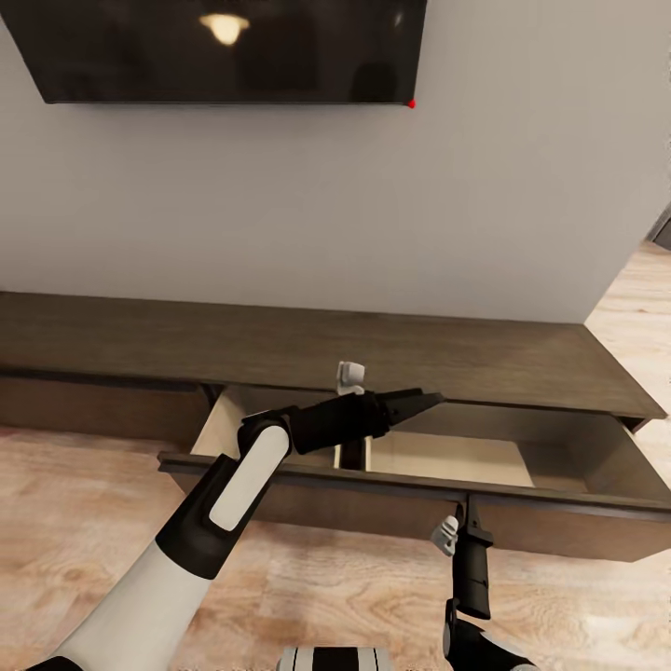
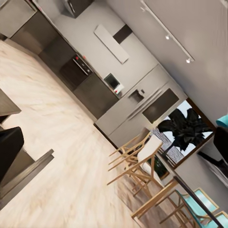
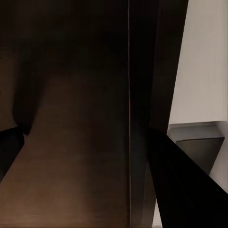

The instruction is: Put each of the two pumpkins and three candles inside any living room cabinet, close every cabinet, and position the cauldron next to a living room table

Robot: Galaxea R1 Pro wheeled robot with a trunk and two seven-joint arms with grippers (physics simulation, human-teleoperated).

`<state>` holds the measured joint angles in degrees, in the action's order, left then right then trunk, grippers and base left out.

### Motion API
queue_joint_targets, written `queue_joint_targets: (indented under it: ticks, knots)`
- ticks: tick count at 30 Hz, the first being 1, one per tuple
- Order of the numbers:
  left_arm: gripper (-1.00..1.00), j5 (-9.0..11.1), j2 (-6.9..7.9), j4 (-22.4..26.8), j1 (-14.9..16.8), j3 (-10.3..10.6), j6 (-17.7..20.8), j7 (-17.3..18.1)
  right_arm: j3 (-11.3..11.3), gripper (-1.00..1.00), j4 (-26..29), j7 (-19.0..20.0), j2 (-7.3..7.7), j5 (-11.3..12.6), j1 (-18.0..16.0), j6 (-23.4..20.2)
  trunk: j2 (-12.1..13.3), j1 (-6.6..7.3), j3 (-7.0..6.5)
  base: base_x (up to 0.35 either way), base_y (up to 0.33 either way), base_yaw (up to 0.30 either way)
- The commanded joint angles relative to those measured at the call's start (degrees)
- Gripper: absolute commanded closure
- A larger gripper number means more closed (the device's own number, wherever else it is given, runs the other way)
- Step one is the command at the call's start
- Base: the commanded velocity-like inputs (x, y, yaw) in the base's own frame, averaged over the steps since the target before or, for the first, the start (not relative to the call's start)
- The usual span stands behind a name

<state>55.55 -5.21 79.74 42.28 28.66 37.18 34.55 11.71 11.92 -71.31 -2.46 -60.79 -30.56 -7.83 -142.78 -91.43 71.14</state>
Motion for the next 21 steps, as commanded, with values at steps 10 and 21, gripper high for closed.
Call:
queue_joint_targets:
  ticks: [10,21]
  knots:
    - [-1.00,0.0,-0.02,0.0,0.0,0.2,-2.4,0.1,0.3,1.00,0.1,-2.8,0.00,-0.2,0.0,0.1,0.0,0.01,-0.01,-0.113,0.002,0.000]
    - [-1.00,0.0,0.03,0.0,0.0,0.2,-2.4,0.1,0.3,1.00,0.1,-2.9,-0.04,-0.2,0.0,0.1,0.0,0.01,-0.01,-0.069,0.000,0.000]
